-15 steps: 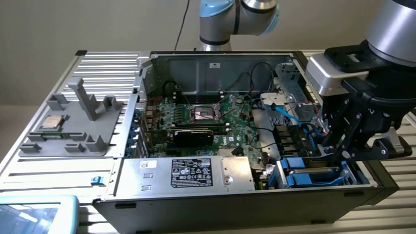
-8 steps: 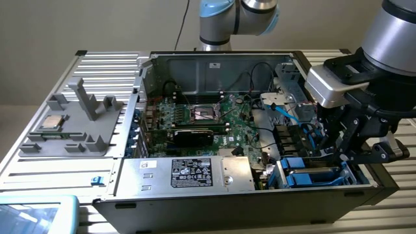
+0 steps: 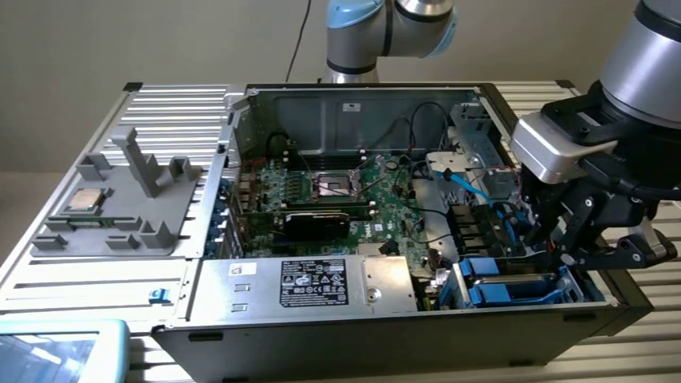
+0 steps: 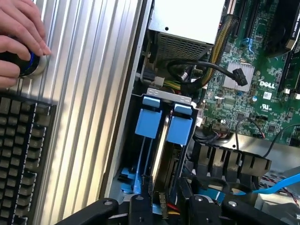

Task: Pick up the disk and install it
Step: 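Insert the first disk wire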

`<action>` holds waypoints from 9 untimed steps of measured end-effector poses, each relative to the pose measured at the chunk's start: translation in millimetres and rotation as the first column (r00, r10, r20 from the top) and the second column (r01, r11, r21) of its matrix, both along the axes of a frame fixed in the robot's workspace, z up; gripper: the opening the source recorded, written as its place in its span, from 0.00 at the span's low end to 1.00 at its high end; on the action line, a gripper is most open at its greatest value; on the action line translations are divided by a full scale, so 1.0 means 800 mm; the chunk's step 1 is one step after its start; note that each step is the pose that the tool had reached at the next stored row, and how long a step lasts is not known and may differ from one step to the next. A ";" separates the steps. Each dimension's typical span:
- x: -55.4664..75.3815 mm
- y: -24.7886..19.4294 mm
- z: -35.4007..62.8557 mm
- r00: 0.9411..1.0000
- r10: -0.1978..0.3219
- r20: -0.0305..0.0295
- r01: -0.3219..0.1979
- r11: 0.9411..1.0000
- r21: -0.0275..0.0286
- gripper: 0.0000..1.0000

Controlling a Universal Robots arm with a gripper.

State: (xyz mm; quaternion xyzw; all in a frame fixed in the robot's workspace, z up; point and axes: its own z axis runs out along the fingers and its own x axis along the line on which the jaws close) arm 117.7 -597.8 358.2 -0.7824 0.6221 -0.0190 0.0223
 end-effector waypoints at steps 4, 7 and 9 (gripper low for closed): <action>0.000 0.0000 -0.004 0.998 0.059 -0.001 -0.059 0.998 0.000 0.35; 0.001 -0.0014 -0.007 0.997 0.072 -0.003 -0.072 0.997 0.003 0.35; 0.002 -0.0036 -0.008 0.997 0.077 -0.003 -0.076 0.997 0.003 0.35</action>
